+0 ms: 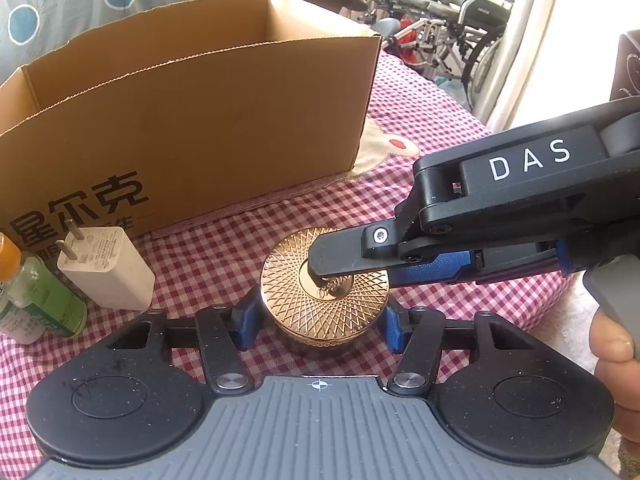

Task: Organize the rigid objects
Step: 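Lift the gold-lidded jar with the right gripper and carry it over the box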

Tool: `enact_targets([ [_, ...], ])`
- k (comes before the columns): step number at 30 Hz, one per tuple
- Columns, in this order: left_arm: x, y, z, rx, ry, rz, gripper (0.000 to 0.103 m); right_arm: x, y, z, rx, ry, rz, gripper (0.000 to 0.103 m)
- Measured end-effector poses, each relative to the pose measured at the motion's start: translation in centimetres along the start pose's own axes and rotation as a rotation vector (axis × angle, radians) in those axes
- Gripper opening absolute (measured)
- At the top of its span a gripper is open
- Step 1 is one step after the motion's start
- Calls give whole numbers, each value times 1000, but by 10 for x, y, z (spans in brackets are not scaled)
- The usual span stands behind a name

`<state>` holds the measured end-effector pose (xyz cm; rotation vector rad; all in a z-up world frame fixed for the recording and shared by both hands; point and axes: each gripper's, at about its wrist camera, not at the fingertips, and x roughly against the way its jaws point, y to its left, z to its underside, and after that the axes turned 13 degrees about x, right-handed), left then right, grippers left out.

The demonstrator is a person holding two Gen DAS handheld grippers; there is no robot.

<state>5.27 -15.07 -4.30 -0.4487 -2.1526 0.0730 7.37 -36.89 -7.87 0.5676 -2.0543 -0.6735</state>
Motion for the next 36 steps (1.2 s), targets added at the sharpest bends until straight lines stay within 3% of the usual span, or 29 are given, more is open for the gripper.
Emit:
enact_targets([
  [11, 3, 2, -2, 46, 22, 1, 56, 2, 3, -2, 6, 1, -7, 43],
  [36, 63, 6, -7, 86, -103, -56, 56, 29, 60, -5, 145, -74, -64, 44],
])
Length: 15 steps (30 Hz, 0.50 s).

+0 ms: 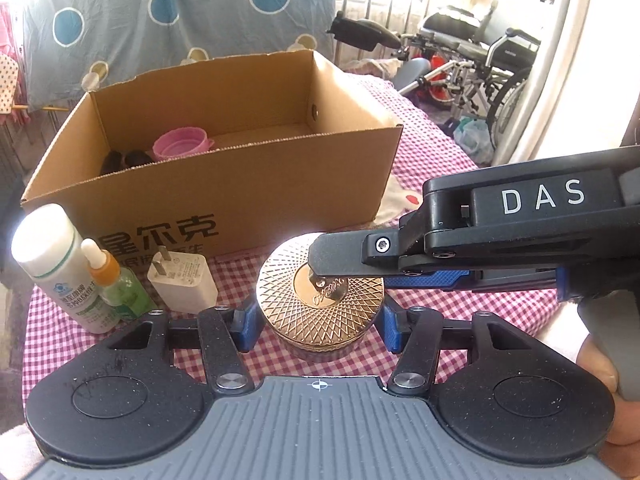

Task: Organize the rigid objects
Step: 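Lift the gold-lidded jar with the right gripper and carry it over the box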

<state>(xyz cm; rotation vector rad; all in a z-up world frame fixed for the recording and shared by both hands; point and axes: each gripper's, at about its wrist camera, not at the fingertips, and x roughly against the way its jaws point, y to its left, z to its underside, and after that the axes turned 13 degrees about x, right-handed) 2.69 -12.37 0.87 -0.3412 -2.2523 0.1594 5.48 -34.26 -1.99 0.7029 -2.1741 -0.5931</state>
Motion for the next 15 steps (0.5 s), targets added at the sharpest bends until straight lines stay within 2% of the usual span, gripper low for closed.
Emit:
enact_targets([
  [9, 21, 3, -22, 4, -78, -30, 56, 0, 29, -25, 85, -36, -24, 44],
  [15, 29, 17, -59, 31, -128, -25, 56, -10, 55, -70, 167, -38, -33, 44],
])
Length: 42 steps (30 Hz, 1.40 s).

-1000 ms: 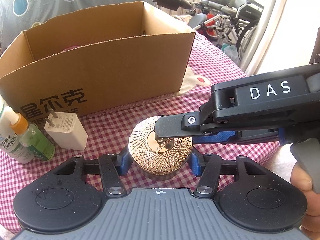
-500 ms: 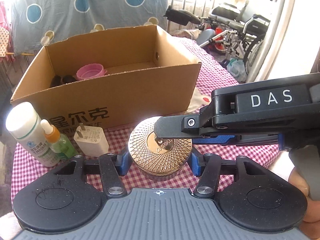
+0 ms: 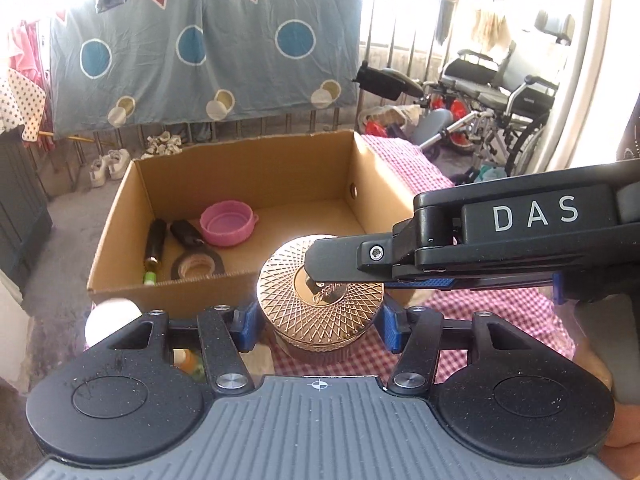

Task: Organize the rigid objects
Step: 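Lift the gold-lidded jar with the right gripper and carry it over the box, then lower the gold jar into the box and open the right gripper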

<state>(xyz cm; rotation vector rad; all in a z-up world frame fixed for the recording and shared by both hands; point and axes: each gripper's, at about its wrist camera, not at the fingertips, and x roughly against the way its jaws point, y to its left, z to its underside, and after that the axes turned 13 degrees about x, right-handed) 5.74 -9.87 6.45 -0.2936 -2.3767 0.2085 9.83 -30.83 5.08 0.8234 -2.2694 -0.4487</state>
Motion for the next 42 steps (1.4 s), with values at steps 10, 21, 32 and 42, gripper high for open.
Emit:
enact_targets([
  [10, -61, 25, -66, 101, 84, -5, 56, -66, -7, -77, 97, 118, 47, 45],
  [21, -146, 45, -67, 205, 259, -109, 56, -158, -69, -89, 33, 360, 42, 45],
  [32, -164, 52, -67, 228, 341, -116, 56, -191, -91, -91, 32, 451, 44, 45],
  [42, -135, 48, -71, 217, 261, -74, 64, -165, -85, -95, 25, 357, 55, 45],
])
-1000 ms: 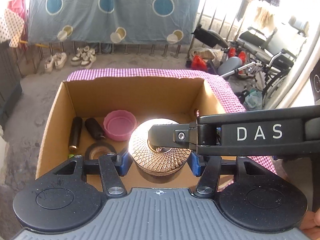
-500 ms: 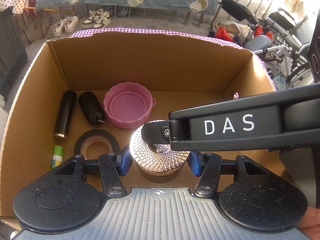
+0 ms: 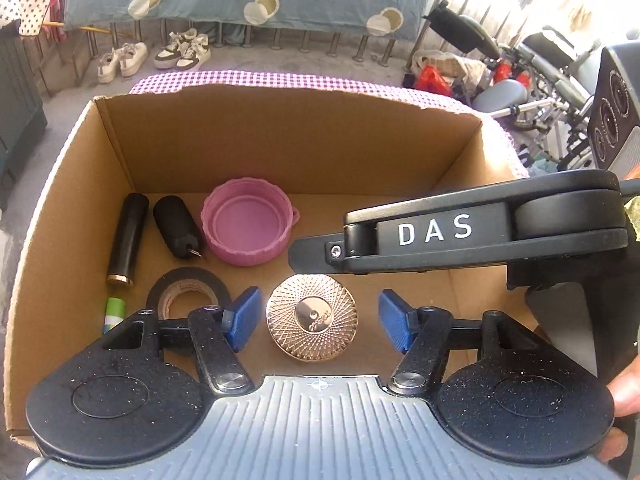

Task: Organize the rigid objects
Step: 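Lower the gold jar into the box and open the right gripper, then move the right gripper to the white charger plug and close on it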

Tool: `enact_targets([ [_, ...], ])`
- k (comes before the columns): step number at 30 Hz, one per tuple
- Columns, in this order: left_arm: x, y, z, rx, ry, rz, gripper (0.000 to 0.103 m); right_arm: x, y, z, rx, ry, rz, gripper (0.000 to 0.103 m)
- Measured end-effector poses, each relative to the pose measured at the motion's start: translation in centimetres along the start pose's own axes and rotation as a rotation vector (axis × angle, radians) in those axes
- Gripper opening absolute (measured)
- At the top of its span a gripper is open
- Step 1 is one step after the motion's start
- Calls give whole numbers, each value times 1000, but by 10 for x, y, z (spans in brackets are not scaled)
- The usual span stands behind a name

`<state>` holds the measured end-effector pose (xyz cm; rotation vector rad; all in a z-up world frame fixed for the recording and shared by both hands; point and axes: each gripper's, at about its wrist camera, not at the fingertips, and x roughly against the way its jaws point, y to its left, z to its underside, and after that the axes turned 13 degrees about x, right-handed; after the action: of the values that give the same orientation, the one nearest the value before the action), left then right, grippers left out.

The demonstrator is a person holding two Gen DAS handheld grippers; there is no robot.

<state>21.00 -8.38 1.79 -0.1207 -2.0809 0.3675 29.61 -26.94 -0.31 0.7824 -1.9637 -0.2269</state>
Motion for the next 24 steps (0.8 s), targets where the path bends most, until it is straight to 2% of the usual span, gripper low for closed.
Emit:
enact_targets([
  [3, 26, 1, 7, -16, -49, 32, 65, 33, 8, 11, -6, -85, -17, 45],
  [7, 69, 10, 29, -45, -119, 111, 70, 83, 16, 44, 8, -215, -61, 47],
  [10, 96, 22, 50, -69, -162, 165, 71, 110, 16, 72, 2, -275, -30, 48],
  [14, 115, 35, 83, -100, -191, 190, 72, 126, 8, 118, -81, -300, -42, 48],
  [17, 116, 36, 107, -135, -190, 170, 72, 127, 5, 150, -154, -311, -85, 49],
  [20, 105, 36, 129, -173, -176, 148, 72, 117, 7, 177, -199, -308, -130, 49],
  [24, 80, 46, 151, -165, -148, 87, 72, 90, 12, 190, -231, -248, -159, 49],
])
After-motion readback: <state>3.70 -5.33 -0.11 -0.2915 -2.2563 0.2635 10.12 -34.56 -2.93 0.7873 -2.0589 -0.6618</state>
